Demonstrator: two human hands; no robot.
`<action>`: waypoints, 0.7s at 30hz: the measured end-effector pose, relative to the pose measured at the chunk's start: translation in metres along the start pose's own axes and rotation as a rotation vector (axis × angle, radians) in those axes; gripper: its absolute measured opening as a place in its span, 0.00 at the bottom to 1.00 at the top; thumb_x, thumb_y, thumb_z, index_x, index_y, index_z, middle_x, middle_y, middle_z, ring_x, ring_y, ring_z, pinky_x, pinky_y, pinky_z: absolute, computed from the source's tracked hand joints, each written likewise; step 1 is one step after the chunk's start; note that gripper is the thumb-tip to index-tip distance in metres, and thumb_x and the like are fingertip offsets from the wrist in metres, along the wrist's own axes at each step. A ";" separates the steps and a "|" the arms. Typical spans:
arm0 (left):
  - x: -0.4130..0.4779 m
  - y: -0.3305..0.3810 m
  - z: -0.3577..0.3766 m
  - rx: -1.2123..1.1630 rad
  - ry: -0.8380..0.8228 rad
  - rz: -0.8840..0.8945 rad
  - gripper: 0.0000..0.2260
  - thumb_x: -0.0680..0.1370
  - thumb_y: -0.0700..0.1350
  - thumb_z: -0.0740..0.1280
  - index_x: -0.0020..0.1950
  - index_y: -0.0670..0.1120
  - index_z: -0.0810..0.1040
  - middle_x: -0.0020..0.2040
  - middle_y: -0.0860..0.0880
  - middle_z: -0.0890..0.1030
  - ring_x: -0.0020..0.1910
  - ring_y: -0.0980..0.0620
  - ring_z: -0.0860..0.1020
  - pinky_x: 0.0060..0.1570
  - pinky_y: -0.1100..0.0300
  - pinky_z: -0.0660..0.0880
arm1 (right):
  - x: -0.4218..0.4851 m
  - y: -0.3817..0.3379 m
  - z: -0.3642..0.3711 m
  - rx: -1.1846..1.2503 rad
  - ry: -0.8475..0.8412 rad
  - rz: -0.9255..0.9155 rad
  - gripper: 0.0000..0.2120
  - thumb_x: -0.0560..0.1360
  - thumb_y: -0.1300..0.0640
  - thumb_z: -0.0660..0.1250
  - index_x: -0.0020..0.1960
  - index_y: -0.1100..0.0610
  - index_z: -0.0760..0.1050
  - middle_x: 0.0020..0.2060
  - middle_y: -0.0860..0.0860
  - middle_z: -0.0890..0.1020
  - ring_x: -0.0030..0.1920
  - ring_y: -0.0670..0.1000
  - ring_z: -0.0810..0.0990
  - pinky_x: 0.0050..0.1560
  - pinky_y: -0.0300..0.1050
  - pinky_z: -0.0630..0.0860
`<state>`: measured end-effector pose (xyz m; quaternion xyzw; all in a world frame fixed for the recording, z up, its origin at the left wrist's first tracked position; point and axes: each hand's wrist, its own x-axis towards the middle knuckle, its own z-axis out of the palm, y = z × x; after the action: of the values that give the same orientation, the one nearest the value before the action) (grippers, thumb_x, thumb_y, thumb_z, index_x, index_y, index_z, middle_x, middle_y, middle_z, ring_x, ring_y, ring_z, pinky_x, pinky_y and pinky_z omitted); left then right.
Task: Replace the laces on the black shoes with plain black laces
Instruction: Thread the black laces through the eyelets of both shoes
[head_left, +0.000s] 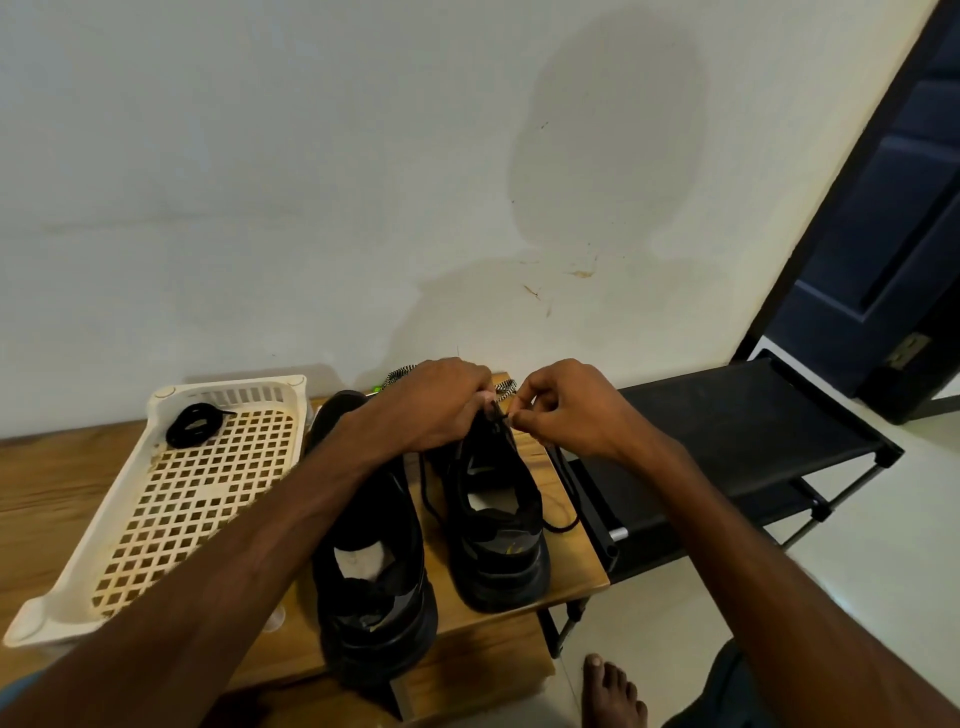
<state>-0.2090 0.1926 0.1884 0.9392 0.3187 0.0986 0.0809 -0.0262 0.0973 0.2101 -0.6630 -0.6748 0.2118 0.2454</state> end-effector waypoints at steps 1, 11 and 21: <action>-0.002 0.000 -0.002 -0.005 0.015 -0.007 0.09 0.83 0.47 0.59 0.53 0.47 0.78 0.48 0.48 0.82 0.47 0.48 0.78 0.52 0.46 0.76 | 0.001 0.000 0.000 0.005 0.010 -0.008 0.05 0.76 0.58 0.73 0.42 0.51 0.83 0.27 0.47 0.82 0.26 0.41 0.77 0.31 0.32 0.73; -0.010 0.014 -0.019 -0.318 0.049 -0.172 0.11 0.77 0.45 0.68 0.35 0.49 0.83 0.30 0.53 0.80 0.30 0.54 0.75 0.34 0.55 0.72 | 0.006 -0.007 0.013 0.286 0.043 0.045 0.06 0.78 0.60 0.71 0.44 0.58 0.84 0.38 0.54 0.87 0.39 0.54 0.87 0.38 0.45 0.85; -0.025 0.023 -0.011 -0.009 0.239 -0.084 0.08 0.75 0.50 0.73 0.53 0.54 0.86 0.35 0.56 0.81 0.40 0.53 0.80 0.39 0.59 0.75 | 0.015 -0.006 0.020 0.348 0.046 0.189 0.07 0.79 0.60 0.71 0.43 0.58 0.84 0.38 0.54 0.87 0.37 0.52 0.87 0.34 0.43 0.83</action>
<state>-0.2177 0.1606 0.2004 0.9062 0.3647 0.2076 0.0508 -0.0433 0.1126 0.1984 -0.6754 -0.5571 0.3323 0.3508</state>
